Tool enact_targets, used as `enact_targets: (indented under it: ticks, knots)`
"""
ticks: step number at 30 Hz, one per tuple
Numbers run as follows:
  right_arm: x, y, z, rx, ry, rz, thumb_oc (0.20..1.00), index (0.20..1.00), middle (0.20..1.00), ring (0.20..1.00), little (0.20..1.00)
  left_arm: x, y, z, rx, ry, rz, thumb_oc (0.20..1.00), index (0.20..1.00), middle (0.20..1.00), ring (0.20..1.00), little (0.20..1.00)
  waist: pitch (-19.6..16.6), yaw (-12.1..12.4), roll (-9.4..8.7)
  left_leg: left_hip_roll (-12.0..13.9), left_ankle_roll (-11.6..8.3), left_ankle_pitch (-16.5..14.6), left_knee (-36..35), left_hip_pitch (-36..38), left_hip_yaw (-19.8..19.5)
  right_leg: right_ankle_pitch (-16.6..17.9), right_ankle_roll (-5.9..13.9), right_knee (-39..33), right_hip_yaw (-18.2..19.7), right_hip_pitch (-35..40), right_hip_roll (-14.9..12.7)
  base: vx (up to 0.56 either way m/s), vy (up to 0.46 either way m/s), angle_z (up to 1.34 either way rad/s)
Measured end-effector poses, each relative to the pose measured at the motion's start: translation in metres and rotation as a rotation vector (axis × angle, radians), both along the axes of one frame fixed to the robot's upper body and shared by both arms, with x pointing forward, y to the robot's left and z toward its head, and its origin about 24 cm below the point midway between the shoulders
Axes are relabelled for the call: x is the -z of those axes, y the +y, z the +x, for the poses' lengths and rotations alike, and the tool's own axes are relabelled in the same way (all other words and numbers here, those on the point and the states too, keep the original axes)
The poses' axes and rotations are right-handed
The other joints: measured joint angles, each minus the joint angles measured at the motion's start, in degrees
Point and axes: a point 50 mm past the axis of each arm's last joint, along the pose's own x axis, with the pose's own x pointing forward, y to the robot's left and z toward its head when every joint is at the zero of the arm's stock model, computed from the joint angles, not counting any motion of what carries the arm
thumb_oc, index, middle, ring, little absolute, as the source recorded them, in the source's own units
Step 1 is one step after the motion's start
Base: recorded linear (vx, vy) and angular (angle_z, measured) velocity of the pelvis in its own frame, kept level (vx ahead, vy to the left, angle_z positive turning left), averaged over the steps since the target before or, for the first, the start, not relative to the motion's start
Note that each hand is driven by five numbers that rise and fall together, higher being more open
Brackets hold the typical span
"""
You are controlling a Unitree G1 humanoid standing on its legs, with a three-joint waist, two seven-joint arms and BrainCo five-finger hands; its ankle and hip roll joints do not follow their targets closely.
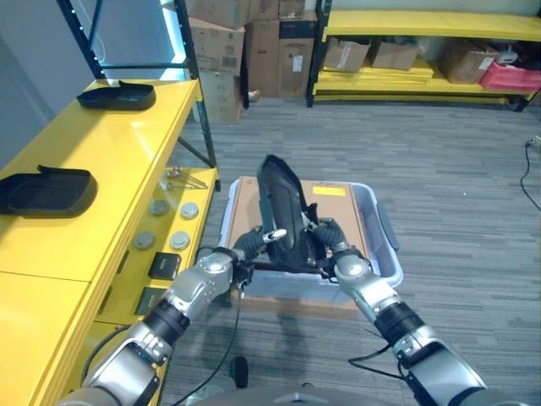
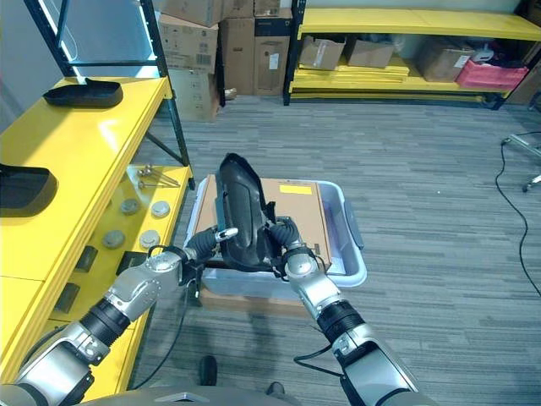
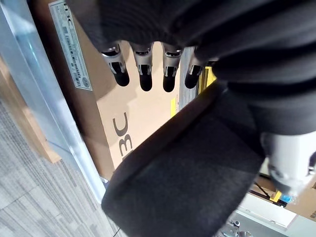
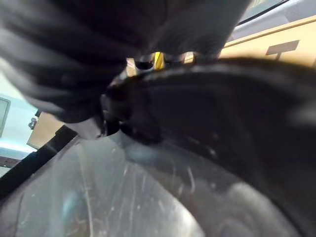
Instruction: Move parts from the plastic box to the shelf.
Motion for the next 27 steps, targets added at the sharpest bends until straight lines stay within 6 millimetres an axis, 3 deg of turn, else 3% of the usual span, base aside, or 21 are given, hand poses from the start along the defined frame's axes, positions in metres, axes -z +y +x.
enact_targets:
  ticks: [10, 23, 24, 27]
  knots:
    - [0.003, -0.003, 0.001, 0.008, 0.013, -0.011, 0.2, 0.2, 0.2, 0.2, 0.2, 0.011, 0.002, -0.002, 0.001, 0.001, 0.071, 0.2, 0.2, 0.2, 0.2, 0.2, -0.64, -0.81, -0.02, 0.04, 0.02, -0.02, -0.01, 0.27, 0.2, 0.04, -0.03, 0.0, 0.43, 0.09, -0.01, 0.0, 0.002, -0.01]
    - [0.0, 0.001, 0.003, 0.031, 0.003, 0.017, 0.2, 0.2, 0.2, 0.2, 0.2, 0.01, 0.0, -0.002, -0.043, -0.023, 0.077, 0.2, 0.2, 0.2, 0.2, 0.2, -0.72, -1.05, -0.03, 0.06, 0.02, -0.03, -0.01, 0.6, 0.61, 0.16, -0.04, 0.0, 0.92, 0.21, -0.01, 0.0, 0.0, 0.0]
    - [0.0, 0.001, 0.003, 0.034, 0.002, 0.02, 1.0, 1.0, 1.0, 1.0, 1.0, 0.01, 0.0, -0.002, -0.046, -0.025, 0.076, 0.2, 0.2, 0.2, 0.2, 0.2, -0.73, -1.04, -0.04, 0.06, 0.02, -0.03, 0.0, 0.6, 0.62, 0.18, -0.03, 0.0, 0.93, 0.21, -0.01, 0.0, 0.0, 0.0]
    - [-0.002, 0.009, 0.004, 0.04, 0.002, 0.073, 1.0, 1.0, 1.0, 1.0, 1.0, 0.008, 0.002, 0.001, -0.092, -0.057, 0.089, 0.2, 0.2, 0.2, 0.2, 0.2, -0.77, -1.11, -0.03, 0.1, 0.02, -0.03, -0.01, 0.69, 0.85, 0.24, -0.06, -0.01, 1.1, 0.2, -0.01, 0.0, 0.013, -0.02]
